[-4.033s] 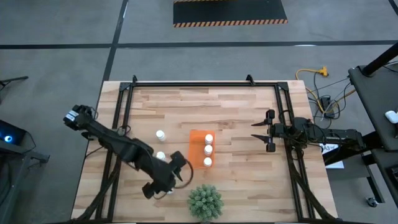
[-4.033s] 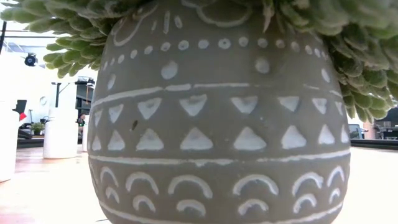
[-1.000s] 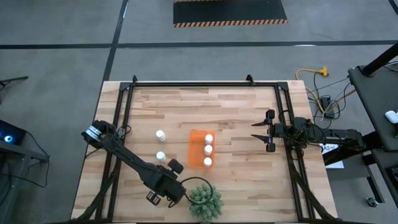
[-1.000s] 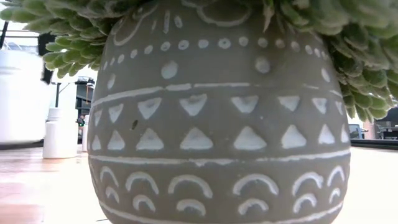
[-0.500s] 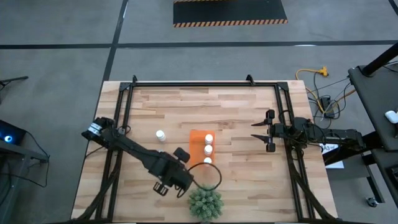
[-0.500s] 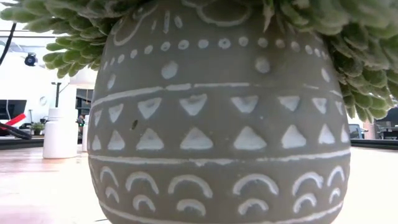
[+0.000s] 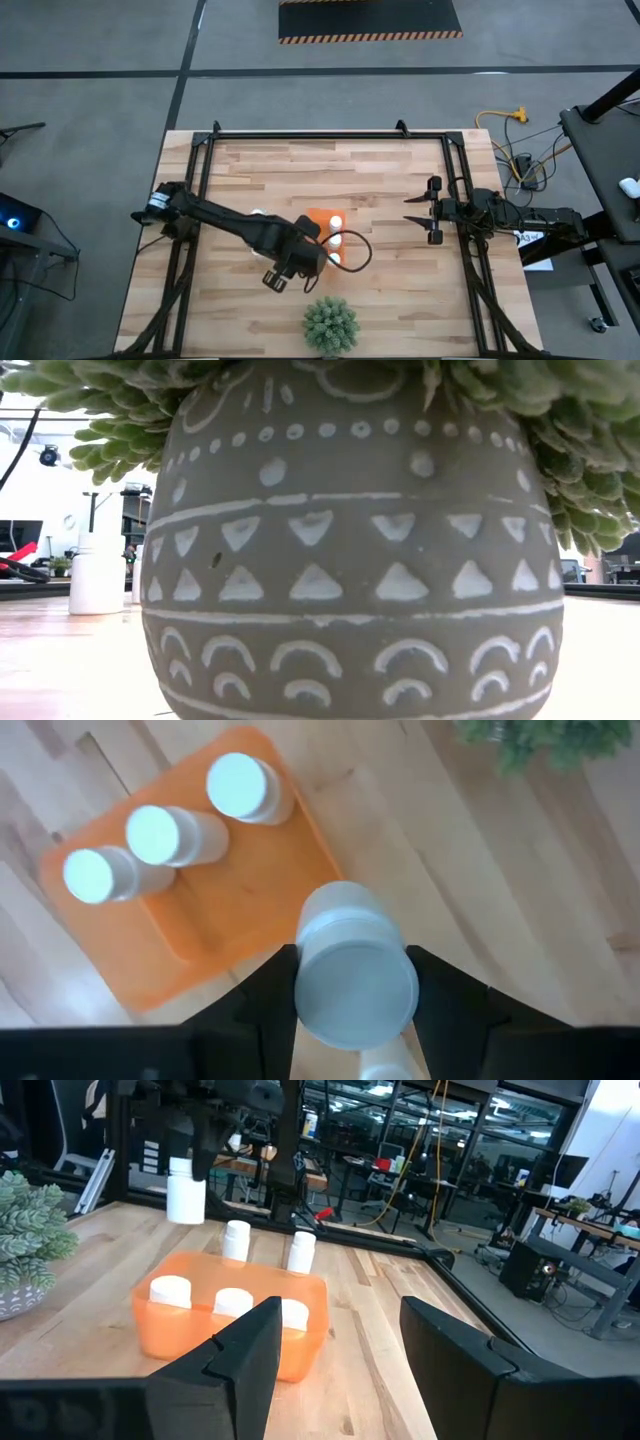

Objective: Pick and place pill bottles into a basket
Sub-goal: Put the white pill bottle into the orange bin

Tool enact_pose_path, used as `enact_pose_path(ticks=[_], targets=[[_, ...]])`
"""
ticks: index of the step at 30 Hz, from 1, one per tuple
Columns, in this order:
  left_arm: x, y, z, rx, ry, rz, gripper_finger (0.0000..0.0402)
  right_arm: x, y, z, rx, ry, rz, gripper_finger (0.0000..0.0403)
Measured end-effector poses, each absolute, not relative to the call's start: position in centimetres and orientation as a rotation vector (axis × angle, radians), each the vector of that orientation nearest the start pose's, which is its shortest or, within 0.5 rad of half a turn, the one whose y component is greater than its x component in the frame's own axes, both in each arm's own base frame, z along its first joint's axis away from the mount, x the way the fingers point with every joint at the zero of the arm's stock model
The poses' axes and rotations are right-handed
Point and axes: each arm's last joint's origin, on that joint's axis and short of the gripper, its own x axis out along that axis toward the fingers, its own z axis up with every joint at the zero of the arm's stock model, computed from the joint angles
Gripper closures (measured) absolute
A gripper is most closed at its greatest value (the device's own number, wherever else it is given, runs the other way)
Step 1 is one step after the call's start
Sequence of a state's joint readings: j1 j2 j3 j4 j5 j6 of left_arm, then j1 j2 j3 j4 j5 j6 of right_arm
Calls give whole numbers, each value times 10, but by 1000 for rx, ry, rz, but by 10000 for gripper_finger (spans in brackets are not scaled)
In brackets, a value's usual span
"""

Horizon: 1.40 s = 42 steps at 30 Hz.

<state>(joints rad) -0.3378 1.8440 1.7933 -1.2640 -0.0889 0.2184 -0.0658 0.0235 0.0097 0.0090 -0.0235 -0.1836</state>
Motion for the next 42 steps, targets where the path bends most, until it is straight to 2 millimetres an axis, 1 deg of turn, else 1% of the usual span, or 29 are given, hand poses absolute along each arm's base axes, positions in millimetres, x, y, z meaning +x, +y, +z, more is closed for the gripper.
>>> enact_pose_path(ticks=[7,11,19,35,42], targets=[[358,-114,299,516,1270,-369,258,98,-6,166,-183,7,-42,209],[367,-115,294,549,1267,-359,258,98,-6,166,-184,7,-43,209],[386,-117,276,585,1293,-380,258,98,-6,166,-183,8,-42,209],[399,-95,253,550,1363,-336,258,98,-6,166,-183,7,-42,209],[406,-93,241,519,1380,-359,258,98,-6,166,-184,7,-42,209]])
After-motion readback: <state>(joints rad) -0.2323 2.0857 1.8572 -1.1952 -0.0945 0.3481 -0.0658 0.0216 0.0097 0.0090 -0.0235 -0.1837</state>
